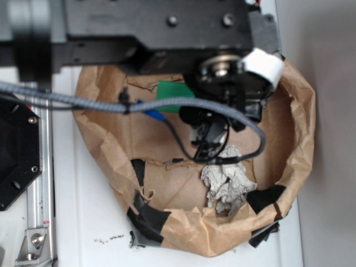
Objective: Grab the green block.
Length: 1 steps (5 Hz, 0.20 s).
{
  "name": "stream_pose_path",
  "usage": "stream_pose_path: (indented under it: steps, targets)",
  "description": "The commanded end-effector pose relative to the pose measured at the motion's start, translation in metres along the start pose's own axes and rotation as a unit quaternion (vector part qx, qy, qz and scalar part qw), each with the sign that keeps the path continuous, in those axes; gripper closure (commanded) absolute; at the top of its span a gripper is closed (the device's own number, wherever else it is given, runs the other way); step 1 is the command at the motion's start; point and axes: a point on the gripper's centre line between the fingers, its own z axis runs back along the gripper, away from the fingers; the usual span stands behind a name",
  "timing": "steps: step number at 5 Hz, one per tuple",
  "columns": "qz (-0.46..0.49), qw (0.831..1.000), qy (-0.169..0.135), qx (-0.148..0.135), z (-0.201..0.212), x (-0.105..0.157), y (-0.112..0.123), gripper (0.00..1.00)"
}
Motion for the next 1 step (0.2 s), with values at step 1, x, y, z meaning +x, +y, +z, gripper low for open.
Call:
stream_pose_path:
  steps: [1]
  targets:
    - [0.006, 0.999, -0.047, 0.022, 0.0311, -0.0064, -0.0209, 1.00]
